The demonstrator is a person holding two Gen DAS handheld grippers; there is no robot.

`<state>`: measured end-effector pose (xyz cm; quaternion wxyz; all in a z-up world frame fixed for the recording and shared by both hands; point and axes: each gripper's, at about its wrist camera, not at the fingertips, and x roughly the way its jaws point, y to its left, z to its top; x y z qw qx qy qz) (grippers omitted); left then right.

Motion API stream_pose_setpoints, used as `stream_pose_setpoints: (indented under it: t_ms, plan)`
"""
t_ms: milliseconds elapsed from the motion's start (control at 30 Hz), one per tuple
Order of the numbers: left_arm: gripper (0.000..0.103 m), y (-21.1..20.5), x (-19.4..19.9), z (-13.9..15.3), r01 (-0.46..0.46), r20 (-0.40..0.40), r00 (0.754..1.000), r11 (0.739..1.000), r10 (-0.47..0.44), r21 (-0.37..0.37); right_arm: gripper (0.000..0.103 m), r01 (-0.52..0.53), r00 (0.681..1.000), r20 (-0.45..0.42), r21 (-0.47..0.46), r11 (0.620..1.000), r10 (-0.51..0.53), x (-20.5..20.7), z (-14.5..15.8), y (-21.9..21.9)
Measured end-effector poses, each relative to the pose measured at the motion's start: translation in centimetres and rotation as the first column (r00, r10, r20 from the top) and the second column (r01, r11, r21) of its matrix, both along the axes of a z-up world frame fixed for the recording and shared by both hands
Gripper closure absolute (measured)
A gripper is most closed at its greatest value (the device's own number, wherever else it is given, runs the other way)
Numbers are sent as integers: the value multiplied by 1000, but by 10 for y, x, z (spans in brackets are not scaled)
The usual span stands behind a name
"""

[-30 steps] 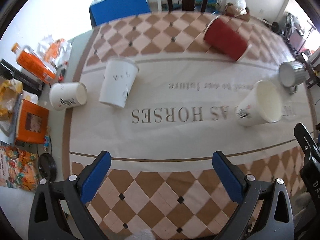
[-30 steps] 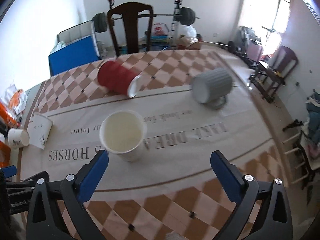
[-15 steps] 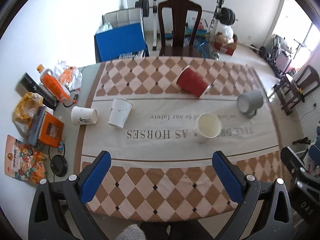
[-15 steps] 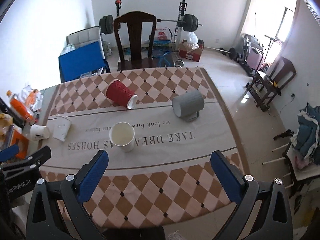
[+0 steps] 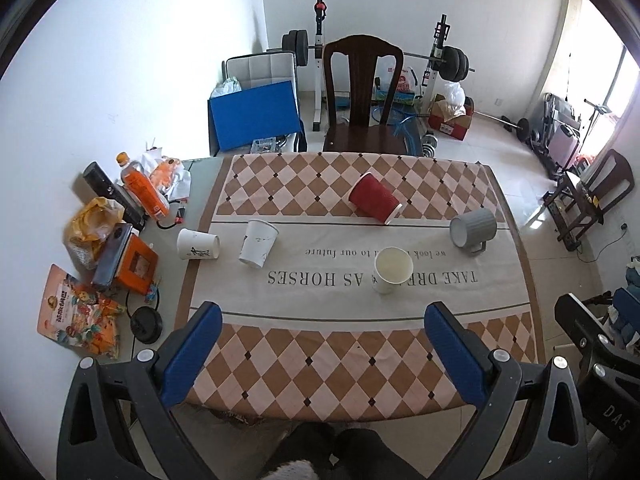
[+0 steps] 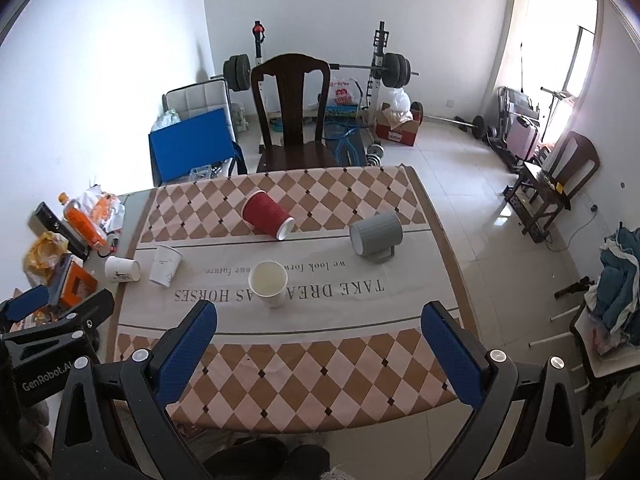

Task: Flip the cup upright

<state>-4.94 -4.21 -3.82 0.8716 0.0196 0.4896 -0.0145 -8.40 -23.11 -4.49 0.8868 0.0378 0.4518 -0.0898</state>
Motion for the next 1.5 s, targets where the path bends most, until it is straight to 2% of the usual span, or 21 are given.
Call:
stream_pose_setpoints:
  t_ms: [267, 633, 1500]
  plan:
    - [0, -3, -16, 11, -8, -14, 1000, 1000, 8, 25, 0, -7, 1000, 4, 5, 1000, 7, -12, 14, -4]
    - [0, -2, -19, 9, -14, -24, 1000, 1000, 15, 22, 0, -31, 999, -16, 23, 999, 32, -12, 13, -10]
    - [0, 4, -3, 7, -19, -31, 999, 999, 20, 33, 0, -31, 999, -21, 25, 999, 32, -7, 10, -10]
